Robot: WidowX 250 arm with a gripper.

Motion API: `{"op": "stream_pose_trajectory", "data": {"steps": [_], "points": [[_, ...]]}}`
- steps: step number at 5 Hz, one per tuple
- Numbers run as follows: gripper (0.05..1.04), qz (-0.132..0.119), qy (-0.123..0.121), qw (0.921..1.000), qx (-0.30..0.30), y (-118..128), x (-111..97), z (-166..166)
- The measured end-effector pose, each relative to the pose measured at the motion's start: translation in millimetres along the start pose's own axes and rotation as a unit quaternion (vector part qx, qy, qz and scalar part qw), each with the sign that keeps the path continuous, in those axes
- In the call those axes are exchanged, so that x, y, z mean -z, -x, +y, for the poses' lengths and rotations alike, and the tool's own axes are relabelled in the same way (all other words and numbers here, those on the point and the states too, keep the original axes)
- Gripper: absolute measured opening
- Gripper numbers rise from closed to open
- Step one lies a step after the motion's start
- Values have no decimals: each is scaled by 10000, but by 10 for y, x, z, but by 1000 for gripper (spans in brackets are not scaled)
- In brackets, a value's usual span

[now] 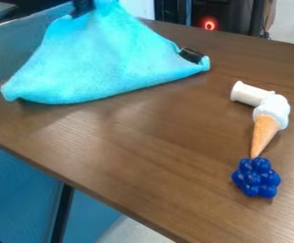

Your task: Fold the cloth from top right to bottom left

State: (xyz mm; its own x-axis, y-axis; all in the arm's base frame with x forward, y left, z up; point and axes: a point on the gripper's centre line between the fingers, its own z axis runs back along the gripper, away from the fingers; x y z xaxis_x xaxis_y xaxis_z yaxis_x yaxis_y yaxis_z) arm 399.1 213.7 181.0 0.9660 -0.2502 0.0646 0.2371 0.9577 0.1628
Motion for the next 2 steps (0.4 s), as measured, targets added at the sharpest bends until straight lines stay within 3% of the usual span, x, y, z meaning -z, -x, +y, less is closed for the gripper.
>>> {"op": "stream_pose_trajectory", "data": {"steps": [1,2], "points": [[240,59,-110,9999,-111,19,72,71],[511,73,-108,9997,-197,53,99,103]]}}
